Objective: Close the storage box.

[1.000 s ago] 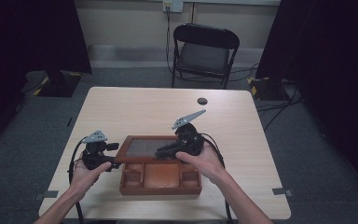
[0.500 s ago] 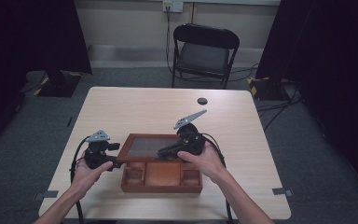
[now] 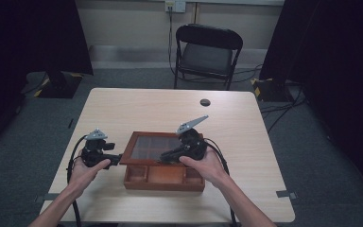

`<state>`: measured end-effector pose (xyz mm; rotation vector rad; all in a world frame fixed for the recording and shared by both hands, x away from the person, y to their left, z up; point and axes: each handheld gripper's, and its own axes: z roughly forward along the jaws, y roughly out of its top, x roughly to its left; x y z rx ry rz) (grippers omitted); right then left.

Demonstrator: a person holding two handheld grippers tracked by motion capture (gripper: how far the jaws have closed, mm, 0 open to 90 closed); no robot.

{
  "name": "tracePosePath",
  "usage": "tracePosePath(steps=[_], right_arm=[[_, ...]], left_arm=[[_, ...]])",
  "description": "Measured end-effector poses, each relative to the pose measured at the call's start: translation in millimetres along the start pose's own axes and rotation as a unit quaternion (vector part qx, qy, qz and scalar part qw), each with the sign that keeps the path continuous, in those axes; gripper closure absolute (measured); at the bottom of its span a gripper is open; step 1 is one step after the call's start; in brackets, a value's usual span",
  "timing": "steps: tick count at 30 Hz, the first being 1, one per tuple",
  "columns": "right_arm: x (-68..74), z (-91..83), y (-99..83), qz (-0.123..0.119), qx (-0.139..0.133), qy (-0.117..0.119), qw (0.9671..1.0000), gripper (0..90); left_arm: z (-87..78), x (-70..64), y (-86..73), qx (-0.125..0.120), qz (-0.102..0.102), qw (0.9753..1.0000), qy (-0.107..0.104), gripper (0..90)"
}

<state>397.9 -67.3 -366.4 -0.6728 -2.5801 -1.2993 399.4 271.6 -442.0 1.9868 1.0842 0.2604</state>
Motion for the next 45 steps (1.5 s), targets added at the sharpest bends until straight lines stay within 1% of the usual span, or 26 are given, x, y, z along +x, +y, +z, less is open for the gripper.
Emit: tracePosePath(steps=[1,3,4,5,6,7,9,11,13,18,21,25,32,35,39,40,41,43,45], right_arm=[[0.7,0.9,-1.2,-0.004,0.001,-0.001,1.0,82.1],[0.9,3.7,-4.5,-0.005,0.005,-0.001,1.0,82.1],[1.6,5.5,-6.6,-0.008,0.009,-0.002,0.9999,82.1],[2.5,7.7,-9.0,-0.009,0.014,-0.004,0.9999,82.1],[3.2,10.1,-11.5,-0.01,0.019,-0.005,0.9998,82.0],[3.9,12.1,-13.8,-0.01,0.023,-0.007,0.9997,82.0],[4.3,14.9,-17.2,-0.011,0.028,-0.007,0.9995,82.1],[3.7,15.0,-19.2,-0.013,0.029,-0.007,0.9995,82.1],[3.0,14.3,-21.5,-0.01,0.023,-0.006,0.9997,82.0],[5.2,17.2,-25.4,-0.015,0.027,-0.014,0.9994,81.9],[4.1,22.4,-30.2,-0.014,0.036,-0.013,0.9992,81.9],[2.6,30.1,-34.7,-0.016,0.054,-0.013,0.9983,82.0],[0.0,34.8,-40.2,-0.01,0.056,-0.01,0.9983,82.0],[-0.9,39.3,-43.8,-0.005,0.067,-0.011,0.9977,81.9],[-1.8,43.7,-46.0,-0.004,0.077,-0.013,0.997,81.9],[-2.4,44.7,-46.6,-0.004,0.076,-0.011,0.997,82.0],[-2.7,45.6,-47.2,-0.006,0.077,-0.014,0.9969,82.0],[-4.1,45.5,-48.2,0.001,0.072,-0.007,0.9974,82.0],[-3.6,45.3,-48.9,0.0,0.07,-0.009,0.9975,81.9]], left_arm=[[-1.5,2.4,-0.2,0.002,0.001,1.0,0.005,19.3],[-3.4,6.4,-0.9,0.0,-0.005,0.9999,0.011,19.3],[-4.7,8.7,-1.0,-0.002,-0.007,0.9999,0.015,19.3],[-5.5,10.4,-1.4,-0.005,-0.013,0.9997,0.019,19.3],[-6.7,12.8,-1.5,-0.004,-0.012,0.9997,0.021,19.3],[-7.3,14.3,-1.9,-0.007,-0.017,0.9996,0.022,19.3],[-8.1,16.6,-2.4,-0.007,-0.02,0.9994,0.026,19.3],[-8.3,17.5,-2.6,-0.007,-0.022,0.9994,0.025,19.3],[-8.1,17.2,-2.6,-0.007,-0.021,0.9994,0.027,19.3],[-7.2,15.5,-2.1,-0.005,-0.016,0.9995,0.027,19.2],[-6.9,13.7,-1.8,-0.003,-0.013,0.9996,0.026,19.2],[-4.1,13.1,-2.2,0.007,-0.008,0.9996,0.025,19.2],[-3.5,13.6,-2.3,0.005,-0.014,0.9995,0.026,19.2],[-3.5,13.2,-2.1,0.009,-0.008,0.9995,0.028,19.2],[-2.4,12.3,-2.3,0.009,-0.011,0.9995,0.027,19.2],[-2.3,12.3,-2.3,0.01,-0.011,0.9995,0.029,19.2],[-2.3,12.4,-2.4,0.011,-0.011,0.9994,0.03,19.3],[-2.0,12.4,-2.4,0.011,-0.01,0.9994,0.032,19.4],[-1.6,12.2,-2.1,0.012,-0.009,0.9994,0.032,19.5]])
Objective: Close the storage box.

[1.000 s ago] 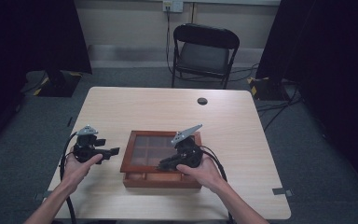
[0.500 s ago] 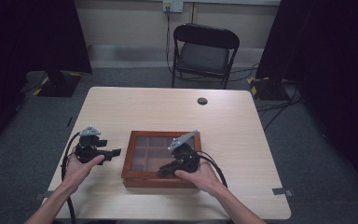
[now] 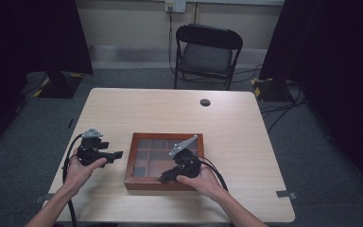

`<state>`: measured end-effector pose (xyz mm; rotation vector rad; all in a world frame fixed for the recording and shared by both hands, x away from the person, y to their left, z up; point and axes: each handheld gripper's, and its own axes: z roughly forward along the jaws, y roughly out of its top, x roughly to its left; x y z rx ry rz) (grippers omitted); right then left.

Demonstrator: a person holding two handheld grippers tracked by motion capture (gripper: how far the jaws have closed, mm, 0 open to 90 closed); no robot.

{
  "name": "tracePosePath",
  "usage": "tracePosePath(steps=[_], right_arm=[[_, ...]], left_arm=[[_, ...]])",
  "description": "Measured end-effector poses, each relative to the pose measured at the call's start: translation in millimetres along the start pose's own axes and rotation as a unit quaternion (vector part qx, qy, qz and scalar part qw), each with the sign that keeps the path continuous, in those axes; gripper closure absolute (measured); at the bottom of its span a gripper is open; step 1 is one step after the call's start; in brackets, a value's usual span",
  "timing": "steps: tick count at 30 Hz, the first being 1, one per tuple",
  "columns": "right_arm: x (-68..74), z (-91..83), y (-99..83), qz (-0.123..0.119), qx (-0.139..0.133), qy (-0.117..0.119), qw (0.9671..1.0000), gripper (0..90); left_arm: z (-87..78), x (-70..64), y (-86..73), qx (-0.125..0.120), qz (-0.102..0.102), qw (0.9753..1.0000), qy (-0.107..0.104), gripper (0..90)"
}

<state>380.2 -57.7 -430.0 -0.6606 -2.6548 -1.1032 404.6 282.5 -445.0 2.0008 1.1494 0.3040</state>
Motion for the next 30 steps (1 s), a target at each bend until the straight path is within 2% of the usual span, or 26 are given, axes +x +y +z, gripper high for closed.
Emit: tracePosePath(steps=[3,5,6,8,11,12,13,16,18,19,20,21,22,24,27,28,30], right_arm=[[-0.3,-0.2,-2.1,0.013,-0.005,-0.001,0.9999,80.3],[-1.0,-2.0,-1.9,0.011,-0.005,0.003,0.9999,69.2],[-0.9,-4.6,-2.1,0.014,-0.009,-0.008,0.9998,63.6],[-1.8,-11.1,-3.6,0.019,-0.018,-0.017,0.9995,60.4],[-4.6,-24.1,-7.4,0.032,-0.041,-0.037,0.9979,48.3],[-4.6,-24.1,-7.4,0.032,-0.041,-0.037,0.9979,48.3],[-8.6,-34.9,-11.7,0.045,-0.06,-0.057,0.9956,42.1],[-18.0,-53.7,-21.0,0.076,-0.084,-0.088,0.9897,34.3],[-25.2,-65.5,-28.6,0.1,-0.089,-0.095,0.9863,24.2],[-25.2,-65.5,-28.6,0.1,-0.089,-0.095,0.9863,24.2],[-28.5,-71.5,-33.2,0.11,-0.094,-0.101,0.9843,21.8],[-31.9,-78.9,-39.1,0.109,-0.095,-0.113,0.9831,18.1],[-37.9,-88.8,-48.2,0.118,-0.102,-0.136,0.9783,14.7],[-46.1,-99.1,-59.6,0.145,-0.108,-0.164,0.9698,14.5],[-61.6,-109.9,-81.9,0.186,-0.115,-0.19,0.9571,14.8],[-66.7,-111.7,-89.3,0.201,-0.109,-0.202,0.9524,14.7],[-76.0,-113.5,-103.2,0.212,-0.093,-0.238,0.9432,14.7]], left_arm=[[0.2,-0.4,0.2,0.001,0.001,1.0,0.0,19.4],[1.6,0.2,-0.3,0.007,0.003,1.0,0.002,19.4],[1.8,0.7,-0.4,0.009,0.005,0.9999,0.002,19.4],[2.5,0.8,-0.2,0.01,0.007,0.9999,0.0,19.3],[3.4,0.4,-0.1,0.011,0.007,0.9999,0.002,18.9],[4.0,0.6,-0.1,0.014,0.007,0.9999,-0.001,18.9],[4.7,0.8,-0.2,0.015,0.007,0.9999,0.0,18.6],[5.2,1.6,-0.8,0.019,0.008,0.9998,0.001,18.0],[5.8,2.5,-1.8,0.024,0.008,0.9997,0.005,18.0],[5.8,2.5,-1.8,0.024,0.008,0.9997,0.005,18.0],[7.4,3.2,-2.2,0.026,0.008,0.9996,0.004,18.0],[8.9,3.8,-2.4,0.029,0.008,0.9995,0.003,18.0],[10.5,5.2,-1.7,0.037,0.011,0.9992,0.008,18.0],[11.3,6.9,-2.0,0.04,0.011,0.9991,0.01,18.0],[12.7,8.9,-3.7,0.056,0.009,0.9982,0.018,18.0],[13.8,8.7,-5.4,0.06,0.007,0.998,0.022,18.0],[13.8,10.4,-9.6,0.079,0.018,0.9964,0.024,18.1]])
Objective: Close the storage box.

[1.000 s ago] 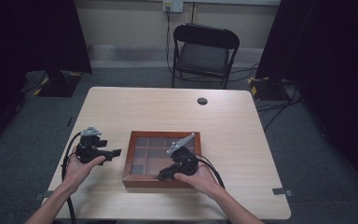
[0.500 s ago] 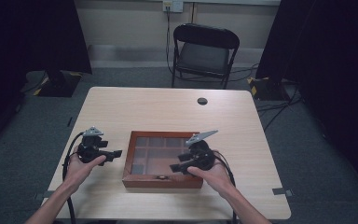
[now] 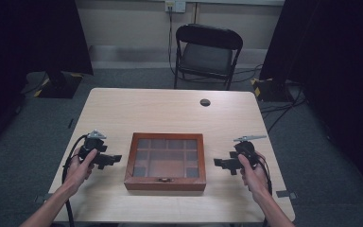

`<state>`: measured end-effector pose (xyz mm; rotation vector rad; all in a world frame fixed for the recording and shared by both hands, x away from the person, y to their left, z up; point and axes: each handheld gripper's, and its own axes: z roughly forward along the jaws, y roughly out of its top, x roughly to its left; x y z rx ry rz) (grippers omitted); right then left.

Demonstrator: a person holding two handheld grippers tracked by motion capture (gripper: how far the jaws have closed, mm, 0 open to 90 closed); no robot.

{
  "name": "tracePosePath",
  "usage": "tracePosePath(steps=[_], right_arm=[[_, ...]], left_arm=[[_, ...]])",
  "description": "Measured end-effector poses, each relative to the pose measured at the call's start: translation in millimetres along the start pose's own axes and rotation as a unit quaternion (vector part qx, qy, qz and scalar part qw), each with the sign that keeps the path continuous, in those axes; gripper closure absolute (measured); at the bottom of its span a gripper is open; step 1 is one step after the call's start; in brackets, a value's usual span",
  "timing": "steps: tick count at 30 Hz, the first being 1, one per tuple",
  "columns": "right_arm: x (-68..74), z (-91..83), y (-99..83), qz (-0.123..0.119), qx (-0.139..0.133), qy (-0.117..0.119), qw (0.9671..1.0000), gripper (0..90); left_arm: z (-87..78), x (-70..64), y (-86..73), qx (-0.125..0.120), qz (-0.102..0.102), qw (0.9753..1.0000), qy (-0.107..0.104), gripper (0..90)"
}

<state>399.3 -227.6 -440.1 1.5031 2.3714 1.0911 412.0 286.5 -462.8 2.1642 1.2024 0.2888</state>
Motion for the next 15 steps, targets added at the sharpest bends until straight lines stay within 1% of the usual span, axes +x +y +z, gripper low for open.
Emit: tracePosePath(steps=[1,2,3,4,5,6,7,8,9,10,11,12,13,14,15], right_arm=[[-6.0,0.9,-3.7,0.007,0.006,-0.022,0.9997,14.7],[-12.5,2.1,-7.1,0.007,0.006,-0.042,0.9991,14.7],[-18.6,3.3,-10.6,0.01,0.009,-0.063,0.9979,14.7],[-23.8,4.3,-14.3,0.019,0.014,-0.085,0.9961,14.8],[-28.9,6.4,-17.9,0.025,0.01,-0.101,0.9946,14.7],[-28.9,6.4,-17.9,0.025,0.01,-0.101,0.9946,14.7],[-37.7,13.6,-25.1,0.034,0.021,-0.121,0.9918,14.8],[-39.8,16.4,-27.0,0.033,0.026,-0.124,0.9914,13.4],[-39.1,18.7,-29.1,0.033,0.02,-0.138,0.9897,13.5],[-38.3,19.8,-29.1,0.029,0.019,-0.148,0.9884,13.4],[-38.3,19.8,-29.1,0.029,0.019,-0.148,0.9884,13.4],[-36.6,21.3,-28.6,0.033,0.016,-0.154,0.9874,13.3],[-32.2,26.8,-30.6,0.029,0.0,-0.185,0.9824,11.9],[-30.7,29.7,-32.4,0.019,-0.008,-0.193,0.9809,6.5],[-29.4,33.4,-35.2,0.014,-0.02,-0.189,0.9817,0.0]], left_arm=[[-0.3,0.6,-2.8,0.0,-0.001,1.0,0.004,18.1],[0.0,1.4,-5.1,0.0,0.003,1.0,0.005,18.2],[-0.8,2.2,-6.5,0.005,0.006,0.9999,0.007,18.4],[-1.5,2.7,-7.8,0.006,0.006,0.9998,0.015,18.4],[-1.2,4.9,-10.1,0.001,0.003,0.9999,0.015,18.4],[-1.2,4.9,-10.1,0.001,0.003,0.9999,0.015,18.3],[0.5,6.6,-12.0,0.0,-0.004,0.9999,0.016,17.7],[5.2,9.7,-15.6,0.008,-0.022,0.9994,0.024,17.2],[6.8,11.9,-17.3,0.016,-0.019,0.9995,0.019,17.4],[8.5,12.0,-18.7,0.018,-0.014,0.9994,0.025,17.2],[8.5,12.0,-18.7,0.018,-0.014,0.9994,0.025,16.7],[11.4,10.4,-20.9,0.01,-0.011,0.9986,0.051,16.7],[13.0,9.8,-22.2,0.002,-0.006,0.9979,0.065,16.0],[15.5,8.3,-23.4,-0.01,-0.005,0.9974,0.071,15.6],[17.1,8.9,-25.1,-0.02,-0.001,0.9975,0.067,13.7]])
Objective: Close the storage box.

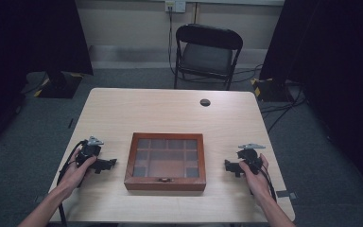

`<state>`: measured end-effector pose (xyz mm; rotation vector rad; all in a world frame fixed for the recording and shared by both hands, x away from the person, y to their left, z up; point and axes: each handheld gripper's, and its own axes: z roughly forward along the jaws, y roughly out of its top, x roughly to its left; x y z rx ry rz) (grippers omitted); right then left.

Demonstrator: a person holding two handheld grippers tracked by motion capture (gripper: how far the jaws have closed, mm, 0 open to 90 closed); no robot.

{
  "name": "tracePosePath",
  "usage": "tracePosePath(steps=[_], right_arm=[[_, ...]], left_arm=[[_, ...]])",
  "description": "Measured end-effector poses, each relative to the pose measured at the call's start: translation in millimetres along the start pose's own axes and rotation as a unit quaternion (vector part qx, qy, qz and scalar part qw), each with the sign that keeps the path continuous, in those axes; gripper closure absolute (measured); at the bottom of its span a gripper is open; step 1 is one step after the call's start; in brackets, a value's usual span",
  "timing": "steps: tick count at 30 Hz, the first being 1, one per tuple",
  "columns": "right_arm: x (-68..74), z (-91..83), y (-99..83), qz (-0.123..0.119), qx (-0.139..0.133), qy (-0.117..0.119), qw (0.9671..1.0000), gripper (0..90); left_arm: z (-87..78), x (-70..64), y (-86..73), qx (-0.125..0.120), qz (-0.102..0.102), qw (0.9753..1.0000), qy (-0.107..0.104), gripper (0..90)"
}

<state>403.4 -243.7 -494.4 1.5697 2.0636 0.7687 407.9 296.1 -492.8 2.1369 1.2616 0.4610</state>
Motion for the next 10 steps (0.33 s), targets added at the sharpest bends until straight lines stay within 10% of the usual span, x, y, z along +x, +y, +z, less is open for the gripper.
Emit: tracePosePath(steps=[10], right_arm=[[4.6,3.9,-6.3,-0.006,-0.035,0.002,0.9994,0.0]], left_arm=[[4.7,4.7,-10.6,-0.04,-0.004,0.9992,0.007,0.0]])
